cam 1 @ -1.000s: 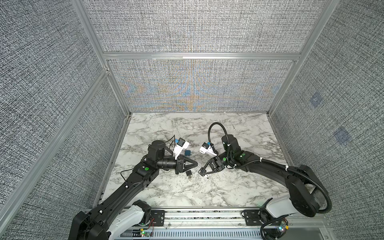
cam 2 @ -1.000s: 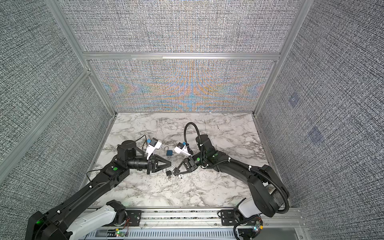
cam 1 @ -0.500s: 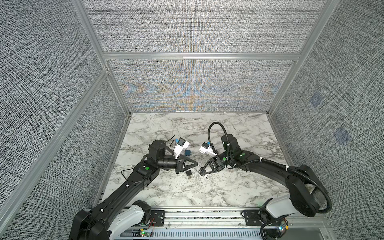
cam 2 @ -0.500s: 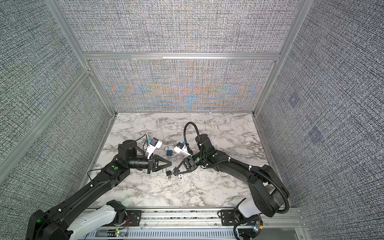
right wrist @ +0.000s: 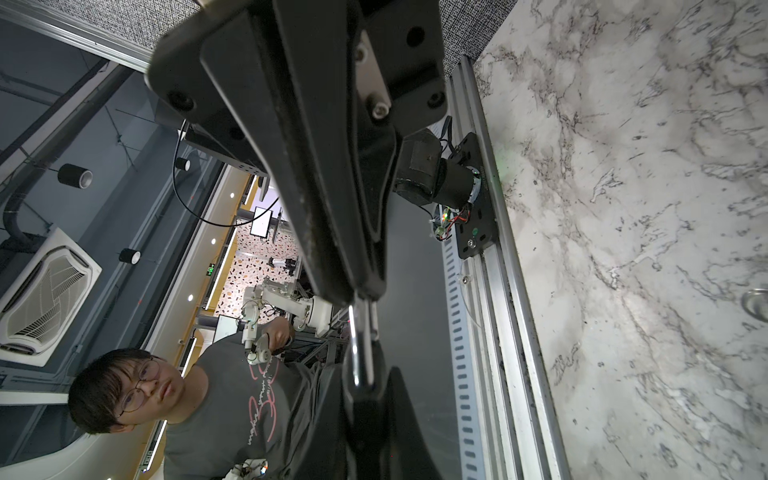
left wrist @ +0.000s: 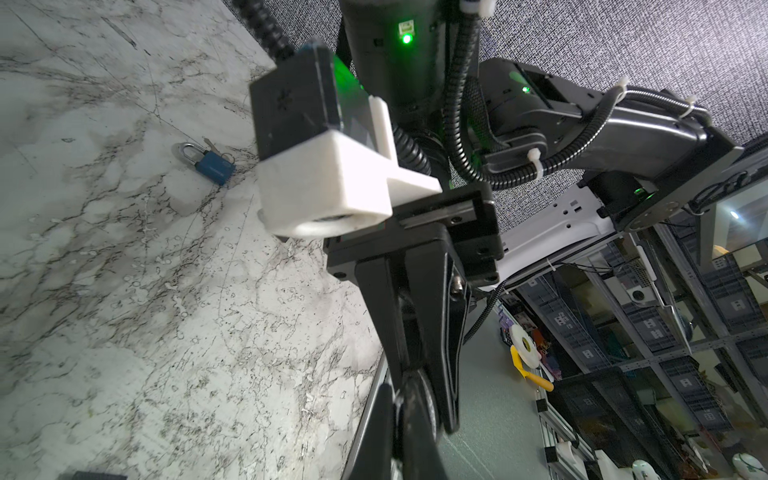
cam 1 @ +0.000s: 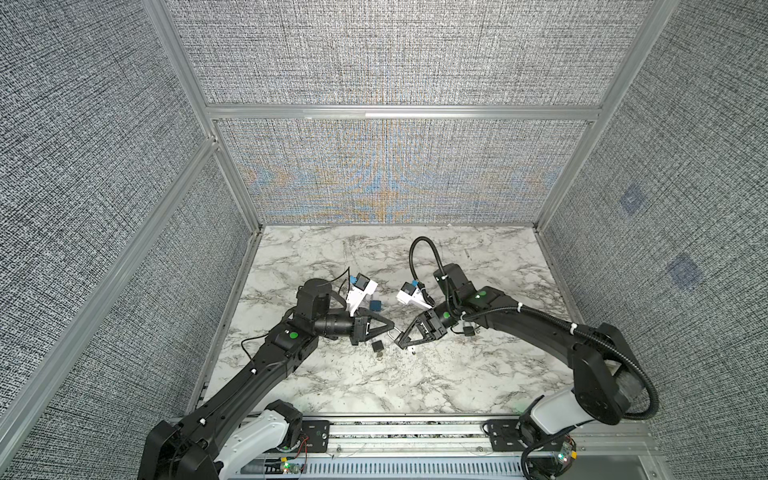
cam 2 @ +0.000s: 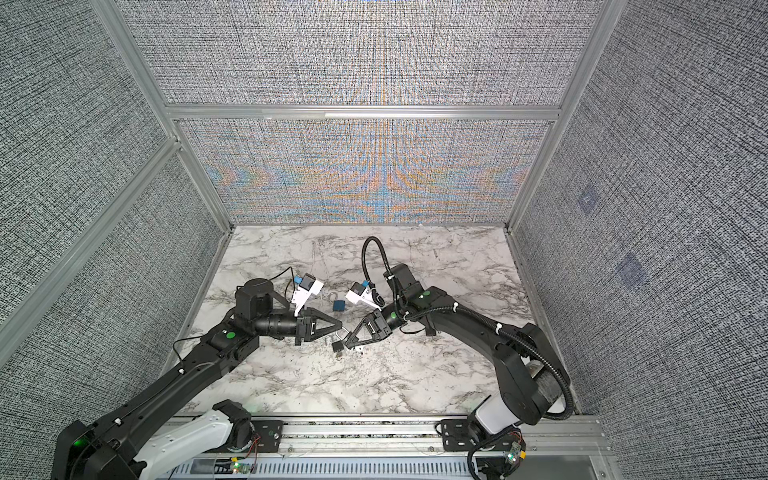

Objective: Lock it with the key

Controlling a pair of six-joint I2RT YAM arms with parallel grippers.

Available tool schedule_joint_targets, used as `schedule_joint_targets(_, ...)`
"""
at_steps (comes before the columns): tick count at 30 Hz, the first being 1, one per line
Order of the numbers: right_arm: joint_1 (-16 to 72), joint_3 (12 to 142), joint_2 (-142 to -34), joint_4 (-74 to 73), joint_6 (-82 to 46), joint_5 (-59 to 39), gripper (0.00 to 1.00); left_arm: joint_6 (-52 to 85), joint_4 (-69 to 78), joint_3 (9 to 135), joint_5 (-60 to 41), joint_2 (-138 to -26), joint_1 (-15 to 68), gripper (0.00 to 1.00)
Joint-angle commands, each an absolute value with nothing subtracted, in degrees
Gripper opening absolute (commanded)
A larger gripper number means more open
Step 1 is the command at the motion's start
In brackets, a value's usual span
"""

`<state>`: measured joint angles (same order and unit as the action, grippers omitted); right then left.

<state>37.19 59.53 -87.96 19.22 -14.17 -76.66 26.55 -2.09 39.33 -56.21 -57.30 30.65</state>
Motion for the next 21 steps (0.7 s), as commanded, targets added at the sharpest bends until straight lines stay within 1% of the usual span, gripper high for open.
schedule_joint_targets(1,37.1,60.0,-88.6,24.4,-10.7,-69.8,0.0,24.8,-0.8,40.6,-60.6,-57.4,31.0,0.0)
schedule_joint_targets(5,37.1,60.0,-88.6,25.3,-9.9,-68.8,0.0,23.2,-3.4,42.0,-59.8,-58.0,30.9,0.0)
schedule_joint_targets(11,37.0,60.2,-88.3,24.0,-10.9,-67.7,0.0,24.6,-1.8,41.9,-60.3,-59.0,30.9,0.0)
schedule_joint_targets(21,36.8,58.6,-86.8,15.1,-18.2,-69.5,0.0,28.2,2.4,38.6,-60.4,-58.6,31.0,0.0)
